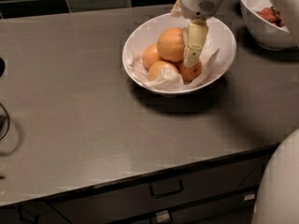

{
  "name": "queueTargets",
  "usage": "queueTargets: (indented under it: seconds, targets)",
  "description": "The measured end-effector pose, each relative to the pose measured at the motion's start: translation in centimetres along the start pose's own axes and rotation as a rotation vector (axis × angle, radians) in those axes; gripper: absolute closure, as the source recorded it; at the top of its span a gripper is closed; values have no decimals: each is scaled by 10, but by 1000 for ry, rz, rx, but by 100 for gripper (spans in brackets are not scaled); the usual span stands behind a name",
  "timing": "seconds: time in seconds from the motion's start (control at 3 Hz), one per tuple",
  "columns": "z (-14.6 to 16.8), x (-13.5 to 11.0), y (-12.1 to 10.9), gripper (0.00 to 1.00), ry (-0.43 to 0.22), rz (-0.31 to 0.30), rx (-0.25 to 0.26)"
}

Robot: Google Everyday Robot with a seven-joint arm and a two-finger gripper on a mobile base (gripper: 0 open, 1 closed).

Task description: Pick orange from white bowl

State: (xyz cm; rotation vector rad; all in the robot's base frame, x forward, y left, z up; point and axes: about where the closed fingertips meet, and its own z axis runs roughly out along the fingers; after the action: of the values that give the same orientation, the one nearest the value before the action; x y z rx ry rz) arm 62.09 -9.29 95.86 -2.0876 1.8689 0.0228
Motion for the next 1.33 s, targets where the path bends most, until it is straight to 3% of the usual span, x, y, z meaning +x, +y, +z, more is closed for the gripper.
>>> queueTargets:
  seconds: [0.33, 0.67, 1.0, 1.33]
  targets:
    - [4, -1, -7, 0, -7, 3, 14]
    - [10, 0, -12, 15, -16, 6, 13]
    - [14, 0, -14, 36, -20, 7, 5]
    - [14, -1, -16, 49, -18, 8, -1]
